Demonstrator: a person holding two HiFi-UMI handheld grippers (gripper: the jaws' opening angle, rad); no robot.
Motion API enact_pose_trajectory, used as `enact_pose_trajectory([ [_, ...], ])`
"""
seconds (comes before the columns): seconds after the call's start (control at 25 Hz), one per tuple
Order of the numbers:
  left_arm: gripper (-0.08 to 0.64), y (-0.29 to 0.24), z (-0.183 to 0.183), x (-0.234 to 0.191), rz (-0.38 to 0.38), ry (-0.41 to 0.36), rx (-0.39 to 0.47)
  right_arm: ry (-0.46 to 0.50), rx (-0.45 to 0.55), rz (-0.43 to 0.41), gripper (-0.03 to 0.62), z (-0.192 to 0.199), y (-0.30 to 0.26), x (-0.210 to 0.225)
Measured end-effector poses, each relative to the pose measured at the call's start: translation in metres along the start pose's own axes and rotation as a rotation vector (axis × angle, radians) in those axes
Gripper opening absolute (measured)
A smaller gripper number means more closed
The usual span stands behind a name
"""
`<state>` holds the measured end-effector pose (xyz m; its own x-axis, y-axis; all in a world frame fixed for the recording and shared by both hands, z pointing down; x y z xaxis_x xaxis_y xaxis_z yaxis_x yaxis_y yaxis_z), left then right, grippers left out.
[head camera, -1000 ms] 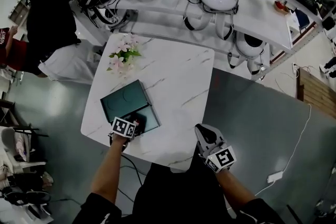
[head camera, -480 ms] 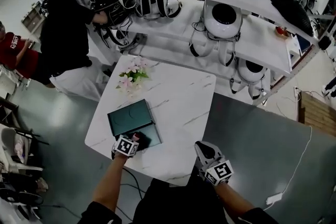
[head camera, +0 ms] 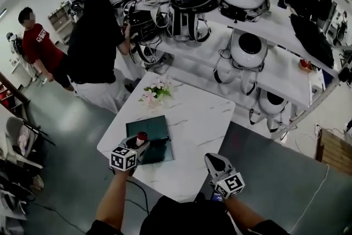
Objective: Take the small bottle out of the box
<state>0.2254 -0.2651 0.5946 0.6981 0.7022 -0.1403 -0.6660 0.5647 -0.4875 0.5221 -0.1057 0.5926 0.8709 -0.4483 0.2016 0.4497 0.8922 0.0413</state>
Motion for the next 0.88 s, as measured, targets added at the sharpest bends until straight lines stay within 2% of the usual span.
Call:
enact_pose_trajectory([
  [0.12, 0.227, 0.036, -0.034, 0.014, -0.027, 0.023, 0.179, 0.007, 0.013, -0.056, 0.038, -0.013, -0.006, 0.000],
  [0.28, 0.227, 0.087, -0.069, 0.037, -0.077, 0.010, 0.407, 0.034, 0.057, -0.139, 0.038, -0.037, -0.020, -0.003],
  [0.52, 0.227, 0.165, -0.095, 0.081, -0.151, -0.016, 0.703, 0.069, 0.139, -0.214, 0.038, -0.073, -0.032, -0.016],
  [0.68, 0.227, 0.207, -0.096, 0.104, -0.220, -0.030, 0.833, 0.079, 0.177, -0.245, 0.038, -0.090, -0.038, -0.027],
  [0.88, 0.229, 0.244, -0.078, 0.114, -0.295, -0.001, 0.928, 0.090, 0.203, -0.239, 0.038, -0.106, -0.036, -0.045],
])
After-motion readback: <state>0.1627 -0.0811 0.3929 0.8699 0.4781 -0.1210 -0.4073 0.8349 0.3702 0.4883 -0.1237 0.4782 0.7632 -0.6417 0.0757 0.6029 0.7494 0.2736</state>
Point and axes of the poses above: the fingertips, and each gripper's own axes: y backward along the fingers, x to its right, z out of its underside, the point moved 5 cm from there along y, backward along the fingers, and after that the axes turned 5 degrees about x, right-handed, at the moved point
